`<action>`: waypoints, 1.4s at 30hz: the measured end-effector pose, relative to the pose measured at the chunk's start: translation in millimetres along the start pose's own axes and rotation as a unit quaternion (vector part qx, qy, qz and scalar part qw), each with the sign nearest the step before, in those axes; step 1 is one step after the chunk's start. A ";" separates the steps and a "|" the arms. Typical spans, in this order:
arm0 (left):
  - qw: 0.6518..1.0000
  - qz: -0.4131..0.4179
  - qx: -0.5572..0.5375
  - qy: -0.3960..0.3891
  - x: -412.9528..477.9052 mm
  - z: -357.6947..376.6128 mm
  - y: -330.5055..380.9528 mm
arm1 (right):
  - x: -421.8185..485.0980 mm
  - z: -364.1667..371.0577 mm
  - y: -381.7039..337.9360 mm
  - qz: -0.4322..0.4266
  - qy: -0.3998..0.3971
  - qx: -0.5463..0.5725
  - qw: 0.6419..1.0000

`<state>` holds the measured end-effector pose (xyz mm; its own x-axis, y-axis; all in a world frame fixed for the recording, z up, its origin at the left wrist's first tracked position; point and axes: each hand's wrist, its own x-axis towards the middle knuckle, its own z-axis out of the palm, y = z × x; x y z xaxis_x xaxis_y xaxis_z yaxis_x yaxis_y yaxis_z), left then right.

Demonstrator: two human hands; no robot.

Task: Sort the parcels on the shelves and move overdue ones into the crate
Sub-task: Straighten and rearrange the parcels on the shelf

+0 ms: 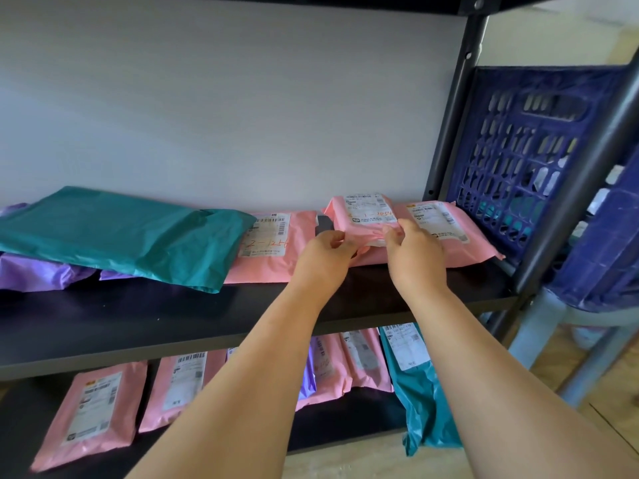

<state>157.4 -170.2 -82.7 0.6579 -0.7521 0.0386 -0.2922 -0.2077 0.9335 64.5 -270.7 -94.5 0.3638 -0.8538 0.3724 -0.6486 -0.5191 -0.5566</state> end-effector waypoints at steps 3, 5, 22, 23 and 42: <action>1.000 0.002 0.013 0.002 -3.3 -4.2 4.8 | -1.2 -3.3 -0.7 0.011 0.010 0.031 0.999; 0.999 0.016 0.035 0.021 -8.0 -11.4 9.3 | -2.4 -9.2 -6.0 0.013 0.041 0.060 0.997; 0.968 -0.043 0.246 0.039 -34.4 -112.2 -38.7 | -62.1 23.2 -92.1 -0.068 -0.162 0.092 0.980; 0.963 -0.039 0.265 0.027 -34.3 -112.1 -39.5 | -63.0 24.7 -91.3 -0.060 -0.172 0.083 0.980; 0.953 -0.009 0.302 -0.017 -39.0 -118.2 -38.5 | -57.4 45.6 -98.0 0.017 -0.147 0.232 0.961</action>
<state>225.0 -59.0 -78.0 0.6463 -0.7631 0.0038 -0.6343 -0.5344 0.5586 137.7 -172.6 -95.2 0.5656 -0.8089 0.1605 -0.3200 -0.3947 -0.8613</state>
